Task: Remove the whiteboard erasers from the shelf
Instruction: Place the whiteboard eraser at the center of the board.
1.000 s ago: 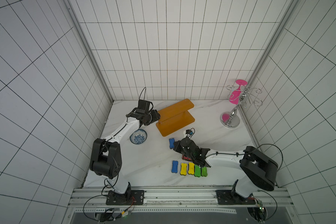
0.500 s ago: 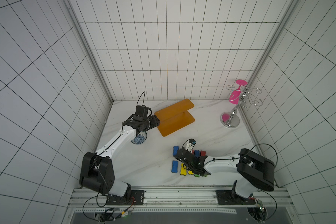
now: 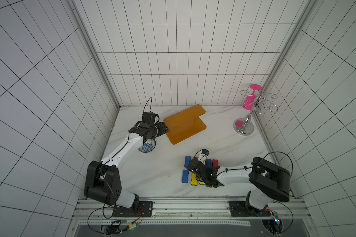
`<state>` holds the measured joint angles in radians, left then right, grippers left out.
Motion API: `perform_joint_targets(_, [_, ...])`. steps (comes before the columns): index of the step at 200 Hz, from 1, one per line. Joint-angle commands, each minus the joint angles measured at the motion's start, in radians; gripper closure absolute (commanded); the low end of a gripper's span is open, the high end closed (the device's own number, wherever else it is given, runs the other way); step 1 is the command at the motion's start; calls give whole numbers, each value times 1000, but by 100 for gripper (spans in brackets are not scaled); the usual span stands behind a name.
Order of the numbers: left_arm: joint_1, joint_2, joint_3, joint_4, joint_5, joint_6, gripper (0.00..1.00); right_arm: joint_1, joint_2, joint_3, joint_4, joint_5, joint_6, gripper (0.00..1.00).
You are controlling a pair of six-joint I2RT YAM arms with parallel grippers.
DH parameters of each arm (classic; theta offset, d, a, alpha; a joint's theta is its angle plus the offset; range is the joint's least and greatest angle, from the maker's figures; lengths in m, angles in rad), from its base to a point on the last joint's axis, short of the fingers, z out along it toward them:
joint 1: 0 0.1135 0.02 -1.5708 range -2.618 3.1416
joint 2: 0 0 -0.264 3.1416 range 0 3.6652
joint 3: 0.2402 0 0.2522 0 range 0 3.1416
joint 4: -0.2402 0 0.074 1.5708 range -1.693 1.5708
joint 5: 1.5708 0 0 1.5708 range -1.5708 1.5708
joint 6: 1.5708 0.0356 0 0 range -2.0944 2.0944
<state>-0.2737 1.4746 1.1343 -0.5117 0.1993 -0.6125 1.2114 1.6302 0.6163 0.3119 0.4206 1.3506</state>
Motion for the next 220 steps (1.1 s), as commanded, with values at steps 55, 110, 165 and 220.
perform_joint_targets(55, [4,-24,-14,23,-1,8,35,11,-39,-38,-15,-11,-20,99])
perform_joint_targets(110, [4,-28,-18,25,-3,8,35,12,-50,-32,-11,-19,-43,84])
perform_joint_targets(165, [10,-35,-19,17,-13,8,35,76,-133,34,-166,45,-121,82])
perform_joint_targets(220, [31,-51,-13,-17,-38,14,34,101,-14,251,-352,-102,-309,89])
